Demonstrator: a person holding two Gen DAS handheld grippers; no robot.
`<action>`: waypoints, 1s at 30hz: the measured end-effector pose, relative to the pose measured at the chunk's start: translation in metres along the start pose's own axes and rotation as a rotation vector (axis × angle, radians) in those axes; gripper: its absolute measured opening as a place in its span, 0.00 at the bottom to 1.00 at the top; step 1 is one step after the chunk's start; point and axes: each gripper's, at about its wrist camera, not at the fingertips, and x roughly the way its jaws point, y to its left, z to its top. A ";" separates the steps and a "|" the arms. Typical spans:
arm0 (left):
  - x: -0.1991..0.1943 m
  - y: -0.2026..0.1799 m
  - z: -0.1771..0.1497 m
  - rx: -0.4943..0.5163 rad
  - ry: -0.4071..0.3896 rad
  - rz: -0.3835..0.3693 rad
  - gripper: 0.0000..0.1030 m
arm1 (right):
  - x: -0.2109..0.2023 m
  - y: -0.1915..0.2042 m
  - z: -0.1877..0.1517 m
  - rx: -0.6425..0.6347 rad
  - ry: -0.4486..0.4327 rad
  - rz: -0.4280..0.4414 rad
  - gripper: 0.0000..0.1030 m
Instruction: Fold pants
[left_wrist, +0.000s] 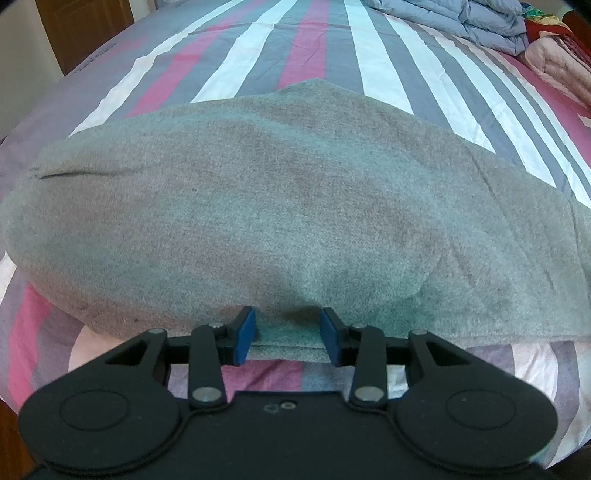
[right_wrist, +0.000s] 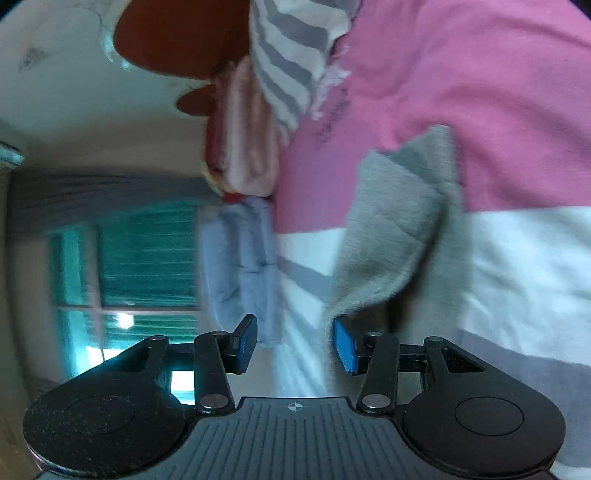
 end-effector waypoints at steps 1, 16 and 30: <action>0.000 0.001 0.000 -0.002 0.000 -0.003 0.29 | 0.001 -0.005 0.000 0.007 0.003 -0.029 0.30; 0.001 0.003 0.001 -0.017 -0.003 -0.010 0.33 | 0.018 0.180 -0.034 -0.834 -0.014 0.191 0.05; 0.002 0.000 0.000 0.006 -0.007 0.011 0.36 | 0.026 0.020 0.003 -0.514 0.010 -0.326 0.05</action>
